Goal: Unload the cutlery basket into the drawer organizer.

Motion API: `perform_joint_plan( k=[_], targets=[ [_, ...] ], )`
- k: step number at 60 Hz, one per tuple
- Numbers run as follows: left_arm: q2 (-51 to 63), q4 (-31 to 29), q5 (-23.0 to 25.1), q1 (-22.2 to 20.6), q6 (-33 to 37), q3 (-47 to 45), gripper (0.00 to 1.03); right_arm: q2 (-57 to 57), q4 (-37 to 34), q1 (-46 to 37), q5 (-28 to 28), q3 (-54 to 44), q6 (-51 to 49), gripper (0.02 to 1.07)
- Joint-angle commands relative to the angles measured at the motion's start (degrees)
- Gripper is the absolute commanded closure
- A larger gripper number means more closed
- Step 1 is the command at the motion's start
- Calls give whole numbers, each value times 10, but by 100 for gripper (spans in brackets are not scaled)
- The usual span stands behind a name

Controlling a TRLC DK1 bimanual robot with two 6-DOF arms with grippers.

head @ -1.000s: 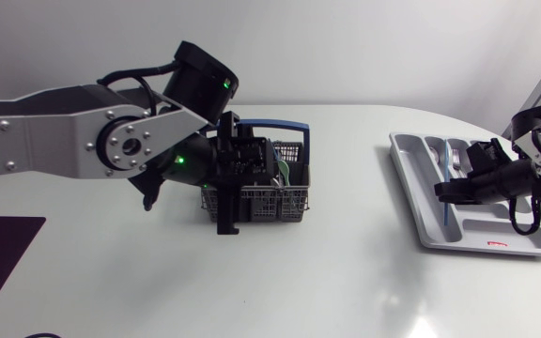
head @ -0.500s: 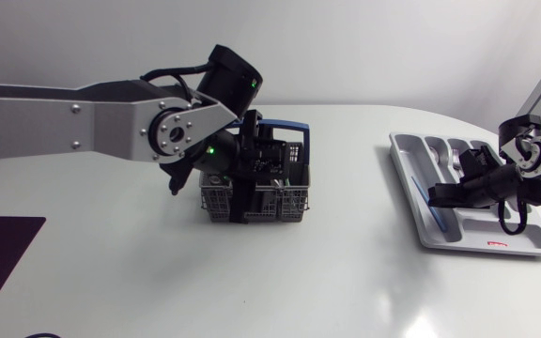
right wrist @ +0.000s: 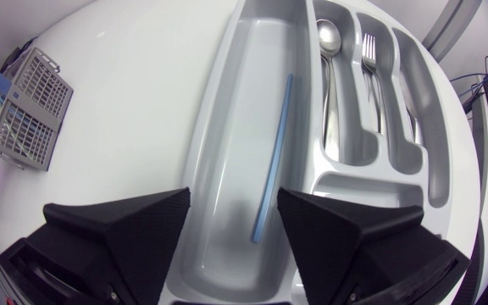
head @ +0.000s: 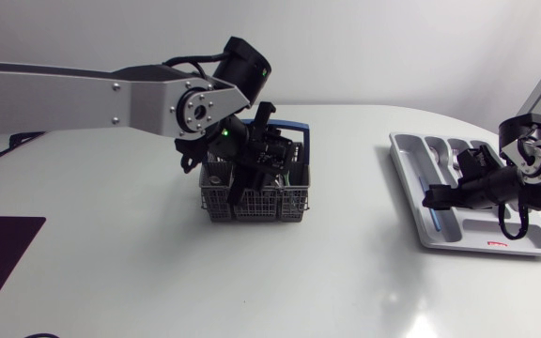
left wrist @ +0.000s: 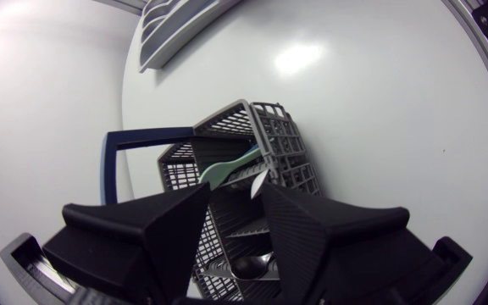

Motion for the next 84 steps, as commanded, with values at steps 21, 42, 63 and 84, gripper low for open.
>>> perform_joint_plan(
  k=[21, 42, 63, 84],
  targets=[
    [60, -18, -16, 12, 97, 33, 67, -43, 9, 17, -1, -46, -17, 23],
    [70, -28, -18, 13, 144, 35, 78, -45, 18, 21, 1, -60, -22, 23],
    [84, -33, -18, 7, 163, 53, 81, -45, 24, 29, 4, -69, -22, 23],
    [81, -38, -3, 12, 153, 49, 98, -49, 24, 35, 3, -76, -25, 23]
  ],
)
